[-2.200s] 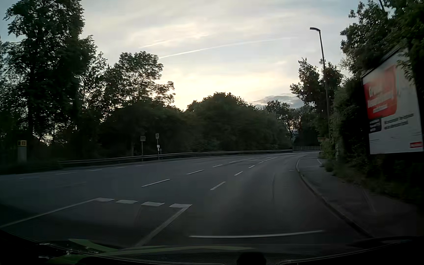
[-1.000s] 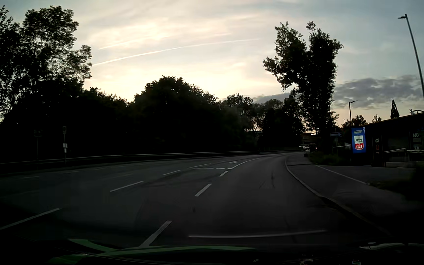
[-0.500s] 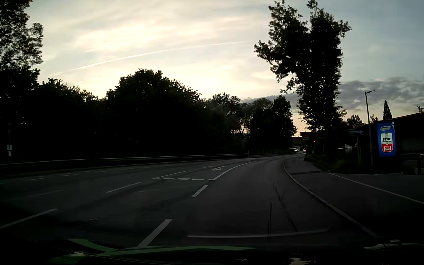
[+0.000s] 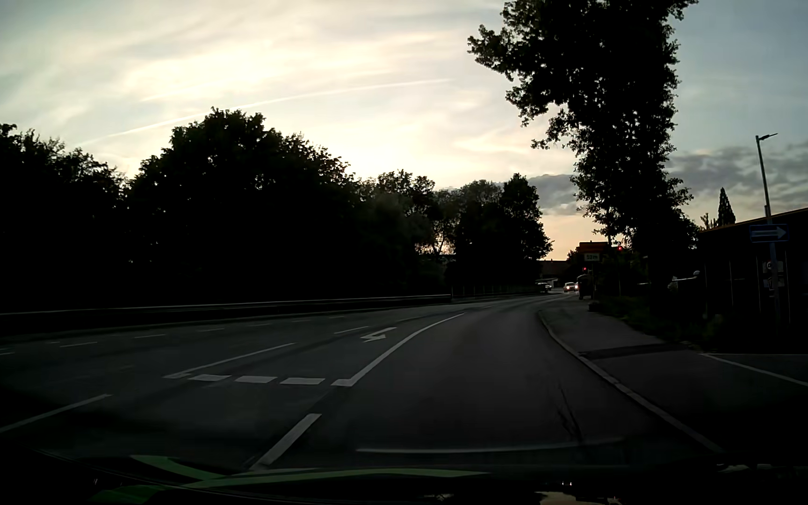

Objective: Follow the waypoints while adhering to traffic rules and regulations

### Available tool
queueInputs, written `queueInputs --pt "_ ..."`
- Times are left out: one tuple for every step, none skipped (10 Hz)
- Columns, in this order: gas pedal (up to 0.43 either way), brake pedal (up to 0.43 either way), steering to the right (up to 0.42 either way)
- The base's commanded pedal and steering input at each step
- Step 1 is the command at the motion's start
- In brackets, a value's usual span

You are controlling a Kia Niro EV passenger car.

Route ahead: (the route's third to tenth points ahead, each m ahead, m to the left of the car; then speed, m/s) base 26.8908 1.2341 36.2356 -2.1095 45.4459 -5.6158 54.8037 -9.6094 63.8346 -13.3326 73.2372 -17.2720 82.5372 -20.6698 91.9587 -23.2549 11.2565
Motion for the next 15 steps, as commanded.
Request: queueInputs --pt "0.157 0.000 0.031" --pt "0.157 0.000 0.031" --pt "0.157 0.000 0.031" --pt "0.157 0.000 0.031" --pt "0.157 0.000 0.031" --pt "0.157 0.000 0.031" --pt "0.157 0.000 0.031" --pt "0.157 0.000 0.031" --pt "0.157 0.000 0.031" --pt "0.157 0.000 0.033" --pt "0.169 0.000 0.036" --pt "0.169 0.000 0.038" --pt "0.169 0.000 0.040" --pt "0.169 0.000 0.042" --pt "0.169 0.000 0.045"
